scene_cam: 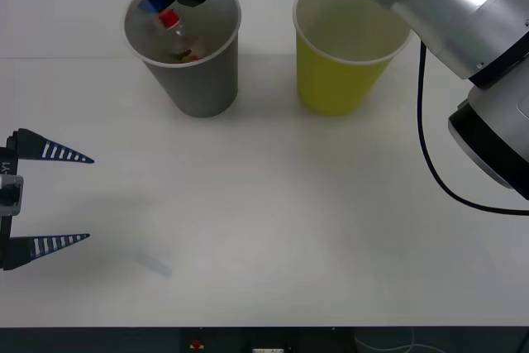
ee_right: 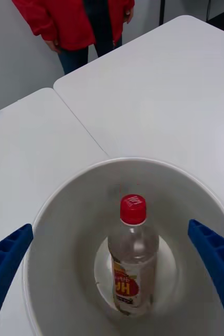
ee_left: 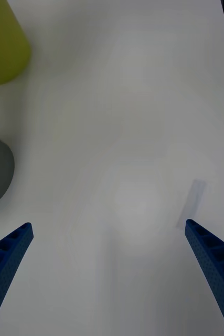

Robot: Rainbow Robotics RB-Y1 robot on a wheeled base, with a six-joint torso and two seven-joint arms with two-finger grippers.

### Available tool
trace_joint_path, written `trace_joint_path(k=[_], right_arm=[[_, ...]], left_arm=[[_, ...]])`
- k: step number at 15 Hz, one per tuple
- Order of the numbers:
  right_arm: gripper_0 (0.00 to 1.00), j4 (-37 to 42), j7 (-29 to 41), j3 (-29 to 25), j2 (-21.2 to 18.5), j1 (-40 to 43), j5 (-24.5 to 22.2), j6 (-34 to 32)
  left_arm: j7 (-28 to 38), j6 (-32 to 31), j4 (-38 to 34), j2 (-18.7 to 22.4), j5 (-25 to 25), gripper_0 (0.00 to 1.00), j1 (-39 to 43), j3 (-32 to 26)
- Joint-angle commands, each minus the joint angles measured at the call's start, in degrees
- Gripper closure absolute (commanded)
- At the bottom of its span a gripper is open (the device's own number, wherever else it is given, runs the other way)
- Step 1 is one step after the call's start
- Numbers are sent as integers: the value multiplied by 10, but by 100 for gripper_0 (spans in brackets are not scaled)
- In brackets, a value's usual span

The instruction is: Put the can into the green bin and the plastic bottle into the gray bin

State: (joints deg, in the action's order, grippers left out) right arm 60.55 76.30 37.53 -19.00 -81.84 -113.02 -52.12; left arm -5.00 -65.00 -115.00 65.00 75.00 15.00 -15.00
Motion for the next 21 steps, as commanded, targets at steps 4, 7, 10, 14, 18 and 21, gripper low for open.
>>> trace_joint_path(k=[4, 7, 10, 14, 18, 21], right_arm=[[0, 4, 0, 0, -6, 0, 8, -6], [0, 57, 0, -4, -46, 1, 27, -49], [0, 120, -26, -38, -97, 14, 82, -105], [0, 226, -87, -106, -169, 99, 147, -142], [0, 380, -100, -155, -248, 213, 171, -142], [0, 476, -125, -199, -311, 308, 203, -142]], left_arm=[[0, 0, 0, 0, 0, 0, 0, 0], [0, 0, 0, 0, 0, 0, 0, 0], [0, 0, 0, 0, 0, 0, 0, 0], [0, 0, 0, 0, 0, 0, 0, 0], [0, 0, 0, 0, 0, 0, 0, 0], [0, 0, 0, 0, 0, 0, 0, 0]])
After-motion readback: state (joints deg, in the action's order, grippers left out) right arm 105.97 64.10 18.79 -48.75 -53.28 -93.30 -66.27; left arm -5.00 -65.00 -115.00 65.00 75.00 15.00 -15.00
